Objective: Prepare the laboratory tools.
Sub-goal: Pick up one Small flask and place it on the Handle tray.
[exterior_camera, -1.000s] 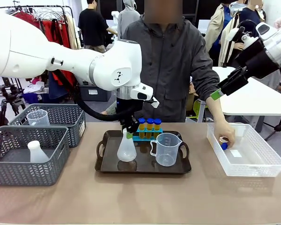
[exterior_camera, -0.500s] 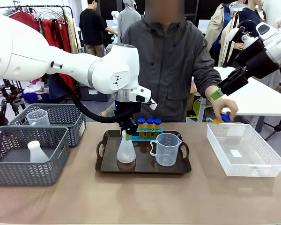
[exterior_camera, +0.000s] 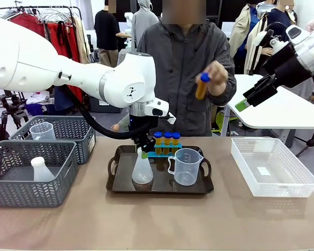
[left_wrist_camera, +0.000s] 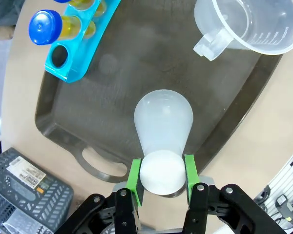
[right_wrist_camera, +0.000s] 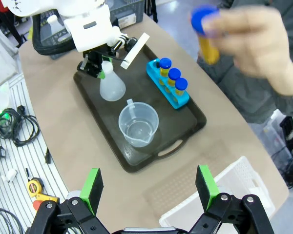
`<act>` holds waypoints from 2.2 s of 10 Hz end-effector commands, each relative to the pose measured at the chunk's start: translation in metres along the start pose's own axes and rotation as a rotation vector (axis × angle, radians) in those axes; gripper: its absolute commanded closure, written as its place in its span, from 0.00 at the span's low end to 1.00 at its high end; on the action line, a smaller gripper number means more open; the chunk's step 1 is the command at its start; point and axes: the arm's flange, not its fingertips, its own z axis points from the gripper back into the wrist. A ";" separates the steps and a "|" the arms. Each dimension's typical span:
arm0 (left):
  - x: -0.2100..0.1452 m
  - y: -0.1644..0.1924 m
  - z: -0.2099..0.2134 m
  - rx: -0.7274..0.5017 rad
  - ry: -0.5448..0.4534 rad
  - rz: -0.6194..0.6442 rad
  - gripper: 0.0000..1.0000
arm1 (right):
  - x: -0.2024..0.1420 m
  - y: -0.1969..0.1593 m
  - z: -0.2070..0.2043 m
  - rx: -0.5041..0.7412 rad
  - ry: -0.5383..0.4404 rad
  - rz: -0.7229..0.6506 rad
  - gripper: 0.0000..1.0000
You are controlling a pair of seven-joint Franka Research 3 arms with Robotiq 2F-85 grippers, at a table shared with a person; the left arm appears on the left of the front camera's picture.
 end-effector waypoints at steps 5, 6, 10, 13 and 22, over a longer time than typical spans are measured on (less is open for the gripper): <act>-0.007 0.000 -0.004 -0.023 -0.008 0.024 0.00 | -0.001 -0.001 -0.001 0.022 -0.034 0.007 0.00; -0.008 0.000 -0.003 -0.025 -0.005 0.014 0.00 | -0.001 -0.001 -0.001 0.022 -0.034 0.007 0.00; -0.010 -0.003 0.008 -0.017 -0.004 0.001 0.00 | -0.001 -0.001 -0.001 0.022 -0.034 0.007 0.00; -0.001 -0.002 0.006 -0.008 -0.004 0.005 0.00 | -0.001 -0.001 -0.001 0.022 -0.034 0.007 0.00; -0.003 -0.002 0.016 -0.005 -0.029 0.004 0.00 | -0.001 -0.001 -0.001 0.022 -0.034 0.007 0.00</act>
